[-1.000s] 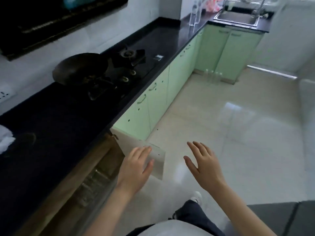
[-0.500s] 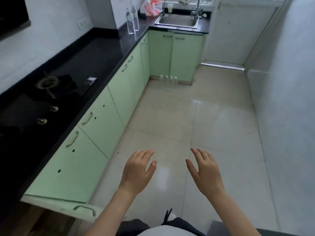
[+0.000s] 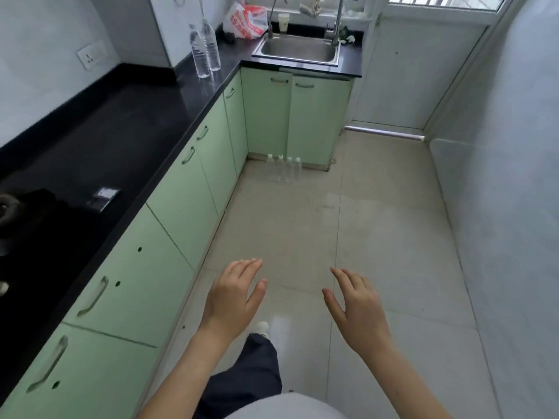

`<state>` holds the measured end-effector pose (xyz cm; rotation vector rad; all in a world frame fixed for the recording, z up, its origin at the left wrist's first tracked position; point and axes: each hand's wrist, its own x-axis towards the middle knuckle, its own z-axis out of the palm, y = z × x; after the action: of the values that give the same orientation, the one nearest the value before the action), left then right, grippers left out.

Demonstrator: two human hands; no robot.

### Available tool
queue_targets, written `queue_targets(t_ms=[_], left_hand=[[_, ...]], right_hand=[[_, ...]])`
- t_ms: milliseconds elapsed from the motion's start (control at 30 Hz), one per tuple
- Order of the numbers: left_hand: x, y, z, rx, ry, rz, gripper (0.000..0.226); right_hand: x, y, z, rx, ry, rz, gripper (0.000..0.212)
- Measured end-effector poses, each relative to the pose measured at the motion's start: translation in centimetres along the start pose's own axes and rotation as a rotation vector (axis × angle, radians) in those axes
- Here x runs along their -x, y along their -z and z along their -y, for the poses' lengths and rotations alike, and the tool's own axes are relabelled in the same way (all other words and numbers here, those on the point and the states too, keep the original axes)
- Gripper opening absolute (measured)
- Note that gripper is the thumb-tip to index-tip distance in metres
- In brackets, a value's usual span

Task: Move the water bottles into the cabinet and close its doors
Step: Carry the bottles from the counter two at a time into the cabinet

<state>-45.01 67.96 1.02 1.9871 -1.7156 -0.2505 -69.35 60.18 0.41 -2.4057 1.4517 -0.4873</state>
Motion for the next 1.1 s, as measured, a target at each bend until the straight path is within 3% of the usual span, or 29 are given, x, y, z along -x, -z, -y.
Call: queue_targets(t_ms=[367, 600, 767, 1100], left_hand=[[-29.3, 5.4, 8.4, -0.047, -0.131, -0.038, 0.052], [-39.7, 1.3, 12.7, -0.021, 0.015, -0.034, 0.053], [-48.8, -1.4, 15.3, -0.030, 0.163, -0.011, 0.058], [-67.2, 3.2, 19.1, -0.053, 0.319, -0.247, 0.050]], right_hand=[[-29.2, -0.3, 3.4, -0.059, 0.015, -0.108, 0.055], [-43.3, -3.6, 0.2, -0.061, 0.071, -0.052, 0.054], [-56.5, -5.6, -2.4, -0.062, 0.149, 0.083, 0.056], [-81.2, -6.1, 0.2, -0.105, 0.434, 0.135, 0.054]])
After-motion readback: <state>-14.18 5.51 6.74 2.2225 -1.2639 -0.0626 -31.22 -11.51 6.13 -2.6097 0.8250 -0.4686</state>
